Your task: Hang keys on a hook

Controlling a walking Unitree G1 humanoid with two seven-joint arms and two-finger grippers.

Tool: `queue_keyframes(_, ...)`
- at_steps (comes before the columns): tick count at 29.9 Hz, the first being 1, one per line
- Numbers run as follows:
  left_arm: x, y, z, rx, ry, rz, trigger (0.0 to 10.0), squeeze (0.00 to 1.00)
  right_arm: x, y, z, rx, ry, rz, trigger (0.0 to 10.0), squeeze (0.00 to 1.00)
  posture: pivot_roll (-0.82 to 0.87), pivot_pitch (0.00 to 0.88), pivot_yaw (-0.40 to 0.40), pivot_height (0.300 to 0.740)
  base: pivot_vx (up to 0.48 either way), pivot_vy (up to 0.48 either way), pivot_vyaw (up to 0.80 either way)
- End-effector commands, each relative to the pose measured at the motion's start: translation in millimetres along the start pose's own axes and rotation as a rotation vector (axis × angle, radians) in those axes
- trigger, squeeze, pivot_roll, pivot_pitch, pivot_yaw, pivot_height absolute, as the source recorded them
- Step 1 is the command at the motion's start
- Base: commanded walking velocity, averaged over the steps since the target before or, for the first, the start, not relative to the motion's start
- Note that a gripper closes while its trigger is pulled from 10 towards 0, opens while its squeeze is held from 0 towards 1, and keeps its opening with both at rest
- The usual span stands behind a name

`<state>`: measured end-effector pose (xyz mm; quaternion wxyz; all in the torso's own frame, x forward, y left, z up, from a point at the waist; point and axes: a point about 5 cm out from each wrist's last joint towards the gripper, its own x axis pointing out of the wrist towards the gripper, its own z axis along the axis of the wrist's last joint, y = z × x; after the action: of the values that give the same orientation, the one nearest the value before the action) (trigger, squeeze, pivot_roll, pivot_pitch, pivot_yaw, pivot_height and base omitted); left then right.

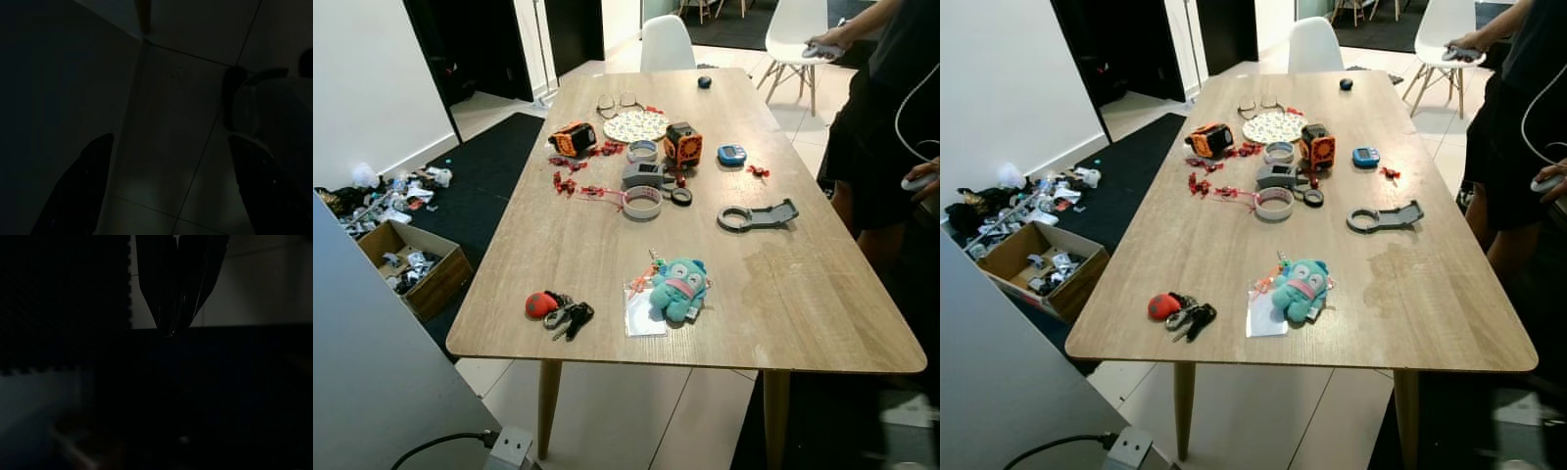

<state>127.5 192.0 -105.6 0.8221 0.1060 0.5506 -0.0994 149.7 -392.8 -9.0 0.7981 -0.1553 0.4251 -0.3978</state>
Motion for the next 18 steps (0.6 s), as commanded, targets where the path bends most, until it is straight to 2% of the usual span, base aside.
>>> queue_keyframes(1, 0.0, -2.8, -3, 0.016, 0.008, -0.007, 10.0, 0.0, 2.4, -10.0, 8, 0.065, -0.003, -0.051, 10.0, 0.0, -0.08, 0.026, 0.041, 0.74, 0.0, 0.0, 0.0)
queue_keyframes(5, 0.1, -3.1, -3, 0.017, 0.008, -0.007, 10.0, 0.0, 4.9, -22.4, 20, 0.068, -0.041, -0.097, 10.0, 0.0, -0.08, 0.028, 0.04, 0.74, 0.0, 0.0, 0.0)
queue_keyframes(10, 0.1, -3.5, -3, 0.02, 0.008, -0.009, 10.0, 0.0, 6.3, -41.9, 57, 0.021, -0.171, -0.184, 10.0, 0.0, -0.08, 0.031, 0.042, 0.74, 0.0, 0.0, 0.0)
queue_keyframes(14, 0.1, -3.6, -3, 0.021, 0.009, -0.01, 10.0, 0.0, 5.6, -51.0, 72, 0.0, -0.222, -0.224, 10.0, 0.0, -0.08, 0.031, 0.042, 0.74, 0.0, 0.0, 0.0)
queue_keyframes(18, 0.0, -3.9, -4, 0.022, 0.01, -0.012, 10.0, 0.0, -0.8, -71.7, 117, -0.005, -0.369, -0.313, 10.0, 0.0, -0.08, 0.033, 0.041, 0.74, 0.0, 0.0, 0.0)
